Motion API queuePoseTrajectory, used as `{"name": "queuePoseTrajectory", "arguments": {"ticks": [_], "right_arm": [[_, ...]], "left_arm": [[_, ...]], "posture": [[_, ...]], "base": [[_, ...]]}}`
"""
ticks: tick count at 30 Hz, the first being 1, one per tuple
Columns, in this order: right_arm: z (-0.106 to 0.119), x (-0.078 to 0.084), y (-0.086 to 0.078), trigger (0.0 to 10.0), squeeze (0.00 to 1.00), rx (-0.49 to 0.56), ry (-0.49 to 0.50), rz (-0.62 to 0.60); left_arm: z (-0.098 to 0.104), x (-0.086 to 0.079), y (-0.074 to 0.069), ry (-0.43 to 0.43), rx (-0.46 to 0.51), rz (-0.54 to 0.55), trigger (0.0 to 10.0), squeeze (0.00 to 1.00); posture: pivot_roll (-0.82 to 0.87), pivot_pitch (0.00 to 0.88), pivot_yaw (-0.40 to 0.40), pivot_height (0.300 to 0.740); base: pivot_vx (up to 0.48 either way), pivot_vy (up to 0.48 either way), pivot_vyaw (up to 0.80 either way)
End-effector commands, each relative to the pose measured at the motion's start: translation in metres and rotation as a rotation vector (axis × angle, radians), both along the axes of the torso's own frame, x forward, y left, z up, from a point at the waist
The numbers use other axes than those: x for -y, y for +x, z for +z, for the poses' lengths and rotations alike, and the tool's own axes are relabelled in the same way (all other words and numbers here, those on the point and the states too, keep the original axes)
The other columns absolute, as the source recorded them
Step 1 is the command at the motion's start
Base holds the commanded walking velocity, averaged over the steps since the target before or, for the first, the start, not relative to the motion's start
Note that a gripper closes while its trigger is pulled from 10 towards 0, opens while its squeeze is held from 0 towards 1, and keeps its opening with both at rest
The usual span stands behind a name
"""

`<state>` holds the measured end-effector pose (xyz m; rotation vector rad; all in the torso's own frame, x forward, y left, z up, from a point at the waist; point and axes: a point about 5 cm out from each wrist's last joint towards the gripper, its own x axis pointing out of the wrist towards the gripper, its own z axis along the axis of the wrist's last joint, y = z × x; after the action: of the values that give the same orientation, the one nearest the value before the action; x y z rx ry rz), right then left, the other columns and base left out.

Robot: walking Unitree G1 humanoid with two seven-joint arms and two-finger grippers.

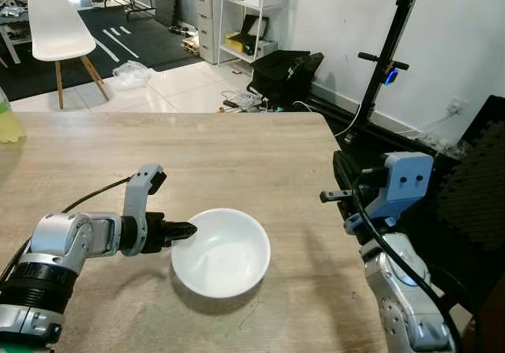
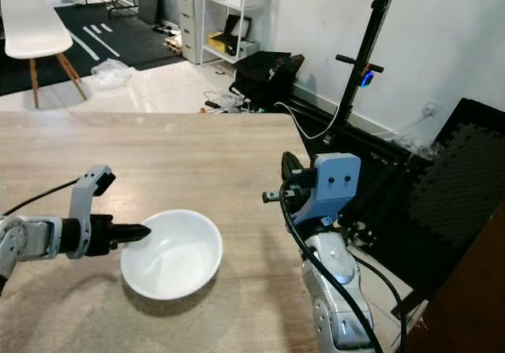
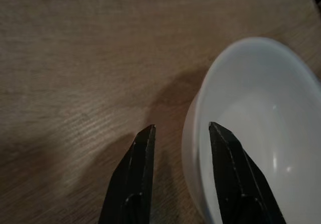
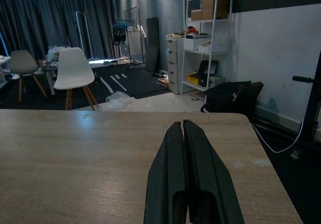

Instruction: Setting the table

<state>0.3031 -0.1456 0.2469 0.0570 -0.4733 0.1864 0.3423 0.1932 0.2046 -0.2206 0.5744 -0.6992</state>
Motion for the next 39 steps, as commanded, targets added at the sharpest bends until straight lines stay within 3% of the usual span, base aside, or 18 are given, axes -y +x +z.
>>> {"name": "queuePoseTrajectory", "arguments": {"ticks": [1, 2, 3, 4, 7, 9, 10, 12, 14, 16, 22, 29, 39], "right_arm": [[0.0, 0.0, -0.001, 10.0, 0.0, 0.004, 0.001, 0.004], [0.0, 0.0, -0.001, 10.0, 0.0, 0.004, 0.001, 0.004], [0.0, 0.0, -0.002, 10.0, 0.0, 0.003, 0.001, 0.003], [0.0, 0.0, -0.002, 10.0, 0.0, 0.003, 0.001, 0.002], [0.0, 0.0, -0.005, 10.0, 0.0, 0.008, 0.002, -0.005], [0.001, 0.0, -0.006, 10.0, 0.0, 0.008, 0.003, -0.008], [0.0, 0.002, -0.008, 10.0, 0.0, 0.002, 0.0, -0.021], [-0.001, 0.002, -0.009, 10.0, 0.0, 0.001, -0.008, -0.027], [-0.003, 0.001, -0.01, 10.0, 0.0, -0.004, -0.013, -0.024], [-0.007, -0.005, -0.009, 10.0, 0.0, -0.021, -0.01, 0.0], [-0.007, -0.011, -0.007, 10.0, 0.0, -0.023, -0.004, 0.021], [-0.008, -0.008, -0.006, 10.0, 0.0, -0.029, -0.01, 0.019], [-0.009, -0.007, -0.006, 10.0, 0.0, -0.035, -0.009, 0.011]], "left_arm": [[0.016, -0.004, -0.002, -0.038, 0.058, -0.012, 10.0, 0.0], [0.016, -0.004, -0.002, -0.038, 0.058, -0.012, 10.0, 0.0], [0.037, -0.009, -0.004, -0.043, 0.14, -0.034, 10.0, 0.0], [0.043, -0.011, -0.006, -0.036, 0.164, -0.044, 10.0, 0.0], [0.06, -0.028, -0.022, 0.062, 0.282, -0.08, 10.0, 0.0], [0.064, -0.032, -0.027, 0.083, 0.31, -0.09, 10.0, 0.0], [0.072, -0.039, -0.034, 0.223, 0.474, -0.077, 10.0, 0.0], [0.075, -0.04, -0.035, 0.254, 0.527, -0.037, 10.0, 0.0], [0.082, -0.036, -0.032, 0.234, 0.639, 0.055, 10.0, 0.0], [0.084, -0.021, -0.029, 0.111, 0.711, 0.176, 10.0, 0.0], [0.074, -0.009, -0.032, -0.026, 0.729, 0.348, 10.0, 0.0], [0.064, -0.006, -0.031, -0.004, 0.72, 0.384, 10.0, 0.0], [0.067, -0.006, -0.027, -0.025, 0.721, 0.443, 10.0, 0.0]], "posture": [[0.04, 0.056, 0.017, 0.74], [0.04, 0.056, 0.017, 0.74], [0.04, 0.056, 0.024, 0.74], [0.04, 0.056, 0.029, 0.74], [0.03, 0.056, 0.041, 0.74], [0.03, 0.056, 0.042, 0.74], [0.05, 0.05, 0.033, 0.74], [0.06, 0.049, 0.03, 0.74], [0.06, 0.047, 0.027, 0.74], [0.07, 0.041, 0.012, 0.74], [0.06, 0.035, 0.001, 0.74], [0.06, 0.031, -0.004, 0.74], [0.06, 0.037, 0.004, 0.74]], "base": [[0.0, 0.0, 0.0], [0.0, 0.0, 0.0], [0.0, 0.0, 0.0], [0.0, 0.0, 0.0], [0.0, 0.0, 0.0], [0.0, 0.0, 0.0], [0.0, 0.0, 0.0], [0.0, 0.0, 0.0], [0.0, 0.0, 0.0], [0.0, 0.0, 0.0], [0.0, 0.0, 0.0], [0.0, 0.0, 0.0], [0.0, 0.458, 0.0]]}}
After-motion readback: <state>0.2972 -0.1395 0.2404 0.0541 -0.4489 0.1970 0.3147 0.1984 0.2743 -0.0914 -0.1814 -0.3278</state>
